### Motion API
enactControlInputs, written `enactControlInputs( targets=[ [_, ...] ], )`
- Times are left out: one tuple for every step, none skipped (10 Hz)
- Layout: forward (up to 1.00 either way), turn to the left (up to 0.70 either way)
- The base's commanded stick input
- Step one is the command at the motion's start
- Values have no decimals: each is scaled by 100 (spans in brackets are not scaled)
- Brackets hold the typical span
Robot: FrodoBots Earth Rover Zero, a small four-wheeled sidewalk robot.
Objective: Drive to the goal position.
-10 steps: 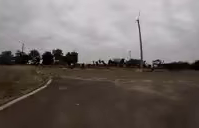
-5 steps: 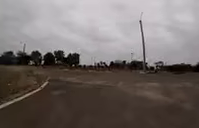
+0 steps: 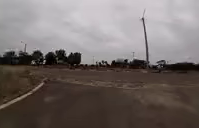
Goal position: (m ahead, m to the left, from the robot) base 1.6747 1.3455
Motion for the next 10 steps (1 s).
enactControlInputs(
  targets=[
    [85, 34],
    [85, 34],
    [85, 34],
    [85, 34],
    [85, 34],
    [85, 34],
    [85, 34],
    [85, 34],
    [85, 34],
    [85, 11]
  ],
)
